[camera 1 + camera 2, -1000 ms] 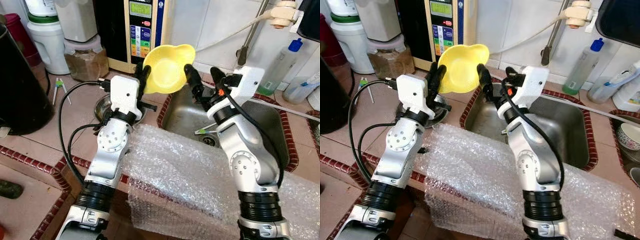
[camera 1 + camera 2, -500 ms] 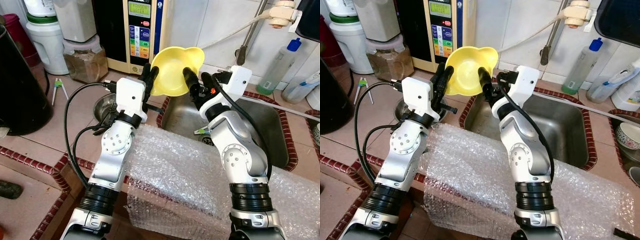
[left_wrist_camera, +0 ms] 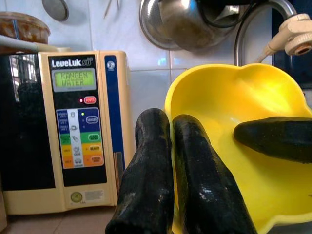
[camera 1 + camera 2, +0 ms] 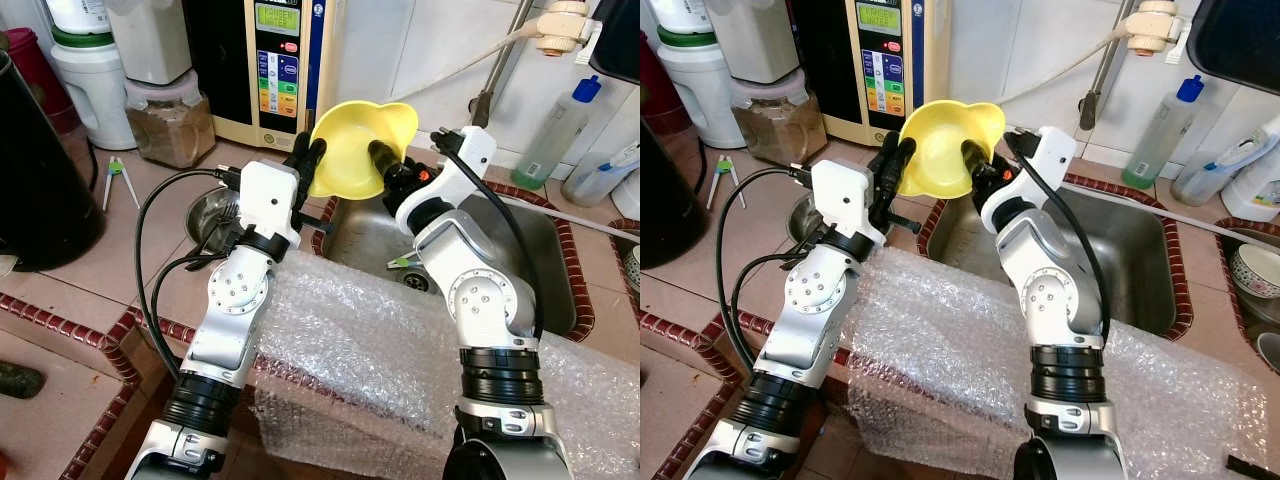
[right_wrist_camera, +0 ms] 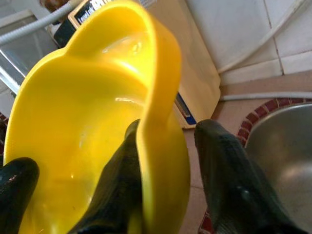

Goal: Kitchen organization

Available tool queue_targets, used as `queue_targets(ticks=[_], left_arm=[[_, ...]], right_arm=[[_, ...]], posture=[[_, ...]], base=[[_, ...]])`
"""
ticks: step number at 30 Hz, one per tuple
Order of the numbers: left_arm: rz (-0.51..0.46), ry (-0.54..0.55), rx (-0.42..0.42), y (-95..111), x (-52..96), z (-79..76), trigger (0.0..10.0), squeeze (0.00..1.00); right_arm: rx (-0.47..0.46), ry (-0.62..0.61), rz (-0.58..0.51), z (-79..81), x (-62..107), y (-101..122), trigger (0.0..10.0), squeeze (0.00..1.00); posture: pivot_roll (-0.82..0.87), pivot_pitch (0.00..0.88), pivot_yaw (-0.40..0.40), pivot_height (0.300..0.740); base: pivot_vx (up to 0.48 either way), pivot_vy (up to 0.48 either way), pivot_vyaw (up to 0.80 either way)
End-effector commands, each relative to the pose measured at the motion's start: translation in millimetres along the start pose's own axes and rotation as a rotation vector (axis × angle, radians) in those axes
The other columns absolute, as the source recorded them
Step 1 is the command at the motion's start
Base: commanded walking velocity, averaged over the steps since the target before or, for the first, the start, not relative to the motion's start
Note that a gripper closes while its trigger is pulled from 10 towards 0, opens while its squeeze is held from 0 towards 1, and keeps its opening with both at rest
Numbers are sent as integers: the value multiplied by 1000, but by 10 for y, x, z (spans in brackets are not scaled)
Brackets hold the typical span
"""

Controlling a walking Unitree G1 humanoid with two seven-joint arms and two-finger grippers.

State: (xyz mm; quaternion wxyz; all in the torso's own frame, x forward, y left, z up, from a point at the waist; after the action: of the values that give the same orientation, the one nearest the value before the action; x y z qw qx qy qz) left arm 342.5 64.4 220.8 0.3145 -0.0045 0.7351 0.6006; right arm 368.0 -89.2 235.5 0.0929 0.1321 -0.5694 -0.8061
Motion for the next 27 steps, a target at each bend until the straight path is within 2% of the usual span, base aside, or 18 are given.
queue_targets(ticks=[1,17,20,21,22,23,24,26,27], left_arm=[[-64,-34,1,137,-47,-91,0,0],[-44,-35,-10,108,-40,-79,0,0],[-17,-33,-2,68,-34,-66,0,0],[13,-32,23,26,-26,-58,5373,0],[53,-27,61,-33,-14,-48,10000,0],[53,-27,61,-33,-14,-48,10000,0],[109,-30,134,-115,10,-47,10000,0],[124,-36,162,-138,20,-52,10000,0],[145,-44,190,-166,33,-61,10000,1000]], right_arm=[[-4,-25,46,-52,5,-76,0,0],[-2,-117,95,-215,23,-165,0,0],[1,-178,111,-309,31,-195,0,0],[9,-216,112,-374,40,-199,0,0],[14,-256,114,-445,53,-203,0,0],[14,-256,114,-445,53,-203,0,0],[20,-300,116,-529,72,-206,0,0],[21,-310,117,-549,77,-208,0,0],[26,-322,117,-575,85,-210,0,0]], posture=[[-8,56,-67,740],[-2,59,-65,740],[0,59,-63,740],[1,59,-63,740],[1,59,-63,740],[1,59,-63,740],[3,60,-61,740],[3,60,-61,740],[3,60,-61,740]], base=[[0,0,0],[0,0,0],[0,0,0],[0,0,0],[0,0,0],[0,0,0],[0,0,0],[0,0,0],[0,0,0]])
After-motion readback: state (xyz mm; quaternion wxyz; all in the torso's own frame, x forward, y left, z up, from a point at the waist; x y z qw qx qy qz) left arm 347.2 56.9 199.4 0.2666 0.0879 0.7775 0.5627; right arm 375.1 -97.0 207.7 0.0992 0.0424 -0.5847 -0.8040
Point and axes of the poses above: a point about 5 cm out from each wrist's last joint towards the gripper, its own x axis pointing back from the gripper into the wrist, its own y axis along the axis of the wrist's last joint, z = x × y, the point moved 2 cm from there along -x, pointing out of the wrist towards the gripper, and after that the axes turned 15 degrees about x, right-handed, at the moved point
